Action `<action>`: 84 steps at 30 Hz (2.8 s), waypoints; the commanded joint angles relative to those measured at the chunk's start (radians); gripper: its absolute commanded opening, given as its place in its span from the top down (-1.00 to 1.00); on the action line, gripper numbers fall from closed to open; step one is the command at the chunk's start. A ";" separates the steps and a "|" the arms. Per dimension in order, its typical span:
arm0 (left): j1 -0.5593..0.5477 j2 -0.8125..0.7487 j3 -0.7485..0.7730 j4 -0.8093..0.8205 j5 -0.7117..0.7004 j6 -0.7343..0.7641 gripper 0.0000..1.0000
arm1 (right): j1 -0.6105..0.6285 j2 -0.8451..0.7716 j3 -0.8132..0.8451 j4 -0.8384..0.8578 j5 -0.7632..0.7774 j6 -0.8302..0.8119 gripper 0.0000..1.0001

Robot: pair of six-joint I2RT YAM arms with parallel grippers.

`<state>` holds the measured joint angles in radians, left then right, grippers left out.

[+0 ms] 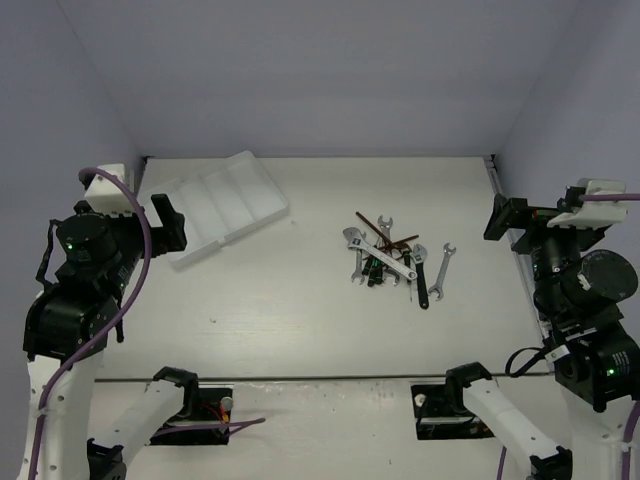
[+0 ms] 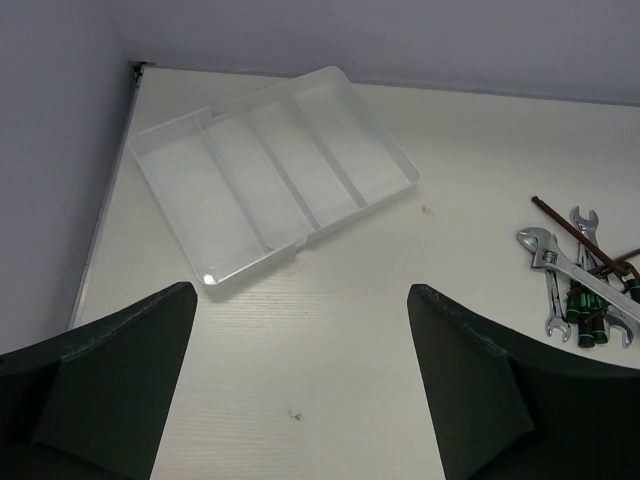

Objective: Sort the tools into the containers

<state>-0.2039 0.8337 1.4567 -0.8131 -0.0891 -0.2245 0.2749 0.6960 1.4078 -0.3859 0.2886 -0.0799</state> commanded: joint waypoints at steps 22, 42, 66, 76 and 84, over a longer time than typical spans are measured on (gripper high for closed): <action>-0.008 0.041 -0.115 0.051 0.089 -0.228 -0.69 | 0.004 0.350 -0.366 0.074 -0.357 0.190 -0.93; -0.015 -0.057 -0.264 0.049 0.204 -0.237 -0.69 | -0.152 0.980 -0.250 0.073 -0.741 0.170 -0.56; -0.044 0.024 -0.248 0.051 0.229 -0.202 -0.69 | -0.092 1.044 -0.348 0.080 -0.786 0.188 -0.02; -0.046 0.037 -0.262 0.052 0.247 -0.221 -0.69 | -0.062 1.037 -0.376 0.105 -0.767 0.207 0.45; -0.049 0.050 -0.259 0.052 0.270 -0.243 -0.69 | -0.054 0.981 -0.389 0.114 -0.738 0.213 1.00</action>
<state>-0.2432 0.8714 1.1816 -0.8112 0.1519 -0.4472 0.2173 1.7517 1.0250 -0.2642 -0.4906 0.1238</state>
